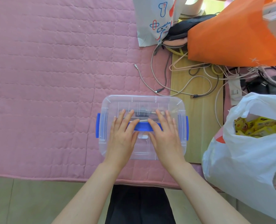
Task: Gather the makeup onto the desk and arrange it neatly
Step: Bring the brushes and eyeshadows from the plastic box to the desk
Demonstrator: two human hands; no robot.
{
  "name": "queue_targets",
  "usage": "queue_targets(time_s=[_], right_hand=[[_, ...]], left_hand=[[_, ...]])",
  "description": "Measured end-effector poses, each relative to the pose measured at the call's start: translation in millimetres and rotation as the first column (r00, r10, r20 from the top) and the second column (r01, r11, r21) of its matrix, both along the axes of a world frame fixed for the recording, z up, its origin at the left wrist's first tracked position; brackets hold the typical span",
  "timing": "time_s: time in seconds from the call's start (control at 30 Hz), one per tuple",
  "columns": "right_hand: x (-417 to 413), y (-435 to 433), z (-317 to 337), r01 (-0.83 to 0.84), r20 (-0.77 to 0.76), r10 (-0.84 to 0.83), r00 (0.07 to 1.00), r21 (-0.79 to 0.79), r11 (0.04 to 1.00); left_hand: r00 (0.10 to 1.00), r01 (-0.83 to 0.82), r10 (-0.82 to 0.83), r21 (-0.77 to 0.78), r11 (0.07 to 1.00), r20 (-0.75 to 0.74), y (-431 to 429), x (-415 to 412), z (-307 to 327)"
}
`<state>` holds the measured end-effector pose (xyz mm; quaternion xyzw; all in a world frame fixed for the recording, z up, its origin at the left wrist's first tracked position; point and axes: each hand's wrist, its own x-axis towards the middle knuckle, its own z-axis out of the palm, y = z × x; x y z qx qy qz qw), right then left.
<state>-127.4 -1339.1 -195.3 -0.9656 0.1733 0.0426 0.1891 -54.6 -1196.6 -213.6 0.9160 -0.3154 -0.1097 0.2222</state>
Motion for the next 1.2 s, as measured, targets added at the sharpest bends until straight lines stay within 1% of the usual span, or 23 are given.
queue_targets(time_s=[0.17,0.43,0.6,0.73,0.93,1.07,1.2], right_hand=[[2.3,-1.1,2.3,0.012,0.019,-0.012,1.0,-0.004,1.0],[20.0,-11.1,32.9,0.035,0.096,-0.038,0.995,0.036,0.999],[55.5,-29.7,46.6,0.031,0.146,-0.038,0.989,0.056,0.998],[90.3,-48.0,48.3,0.039,0.167,-0.044,0.985,0.036,0.999],[147.9,-79.3,40.5,0.07,0.124,-0.076,0.989,0.052,0.996],[183.1,-94.7,23.7,0.052,0.069,-0.056,0.996,0.057,0.997],[207.5,-104.0,-3.4,0.039,-0.038,-0.037,0.999,0.052,0.998]], left_hand=[[0.999,-0.023,0.021,-0.048,0.999,-0.028,-1.5,1.0,4.0],[0.999,-0.024,0.021,-0.131,0.991,-0.026,-10.5,21.2,32.5],[0.999,-0.021,0.027,-0.159,0.987,0.034,-28.3,57.5,46.5],[0.996,-0.014,0.03,-0.177,0.984,0.085,-48.3,91.7,49.1],[0.992,0.01,0.011,-0.166,0.986,0.127,-80.8,151.7,37.1],[0.995,0.011,0.002,-0.127,0.992,0.103,-96.2,183.9,17.7],[0.998,0.003,0.002,-0.075,0.997,0.061,-103.7,206.7,-8.3]])
